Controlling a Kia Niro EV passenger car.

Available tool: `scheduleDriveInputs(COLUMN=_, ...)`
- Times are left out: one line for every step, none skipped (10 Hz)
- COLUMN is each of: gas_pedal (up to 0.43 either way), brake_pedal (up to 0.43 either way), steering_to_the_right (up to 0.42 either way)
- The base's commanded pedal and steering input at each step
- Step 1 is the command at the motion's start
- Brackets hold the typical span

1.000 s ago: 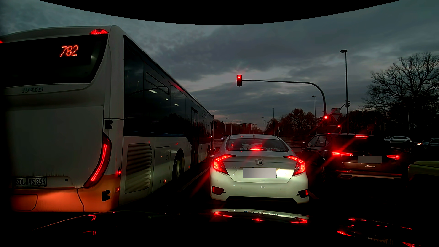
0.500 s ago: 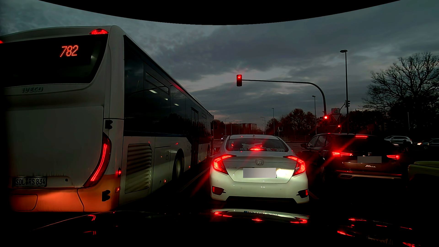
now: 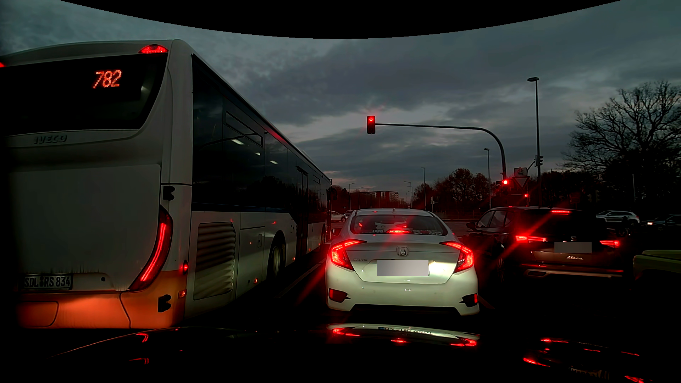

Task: Follow the waypoints while adhering to traffic rules and regulations

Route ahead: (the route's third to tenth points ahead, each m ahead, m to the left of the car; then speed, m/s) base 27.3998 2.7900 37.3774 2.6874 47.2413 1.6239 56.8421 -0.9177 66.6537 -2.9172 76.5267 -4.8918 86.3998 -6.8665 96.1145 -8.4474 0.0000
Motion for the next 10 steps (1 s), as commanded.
scheduleDriveInputs(gas_pedal=0.0, brake_pedal=0.366, steering_to_the_right=0.013)
scheduleDriveInputs(gas_pedal=0.0, brake_pedal=0.366, steering_to_the_right=0.013)
scheduleDriveInputs(gas_pedal=0.0, brake_pedal=0.366, steering_to_the_right=0.013)
scheduleDriveInputs(gas_pedal=0.0, brake_pedal=0.366, steering_to_the_right=0.013)
scheduleDriveInputs(gas_pedal=0.0, brake_pedal=0.366, steering_to_the_right=0.013)
scheduleDriveInputs(gas_pedal=0.0, brake_pedal=0.366, steering_to_the_right=0.013)
scheduleDriveInputs(gas_pedal=0.0, brake_pedal=0.366, steering_to_the_right=0.013)
scheduleDriveInputs(gas_pedal=0.0, brake_pedal=0.366, steering_to_the_right=0.013)
scheduleDriveInputs(gas_pedal=0.0, brake_pedal=0.366, steering_to_the_right=0.014)
scheduleDriveInputs(gas_pedal=0.0, brake_pedal=0.366, steering_to_the_right=0.013)
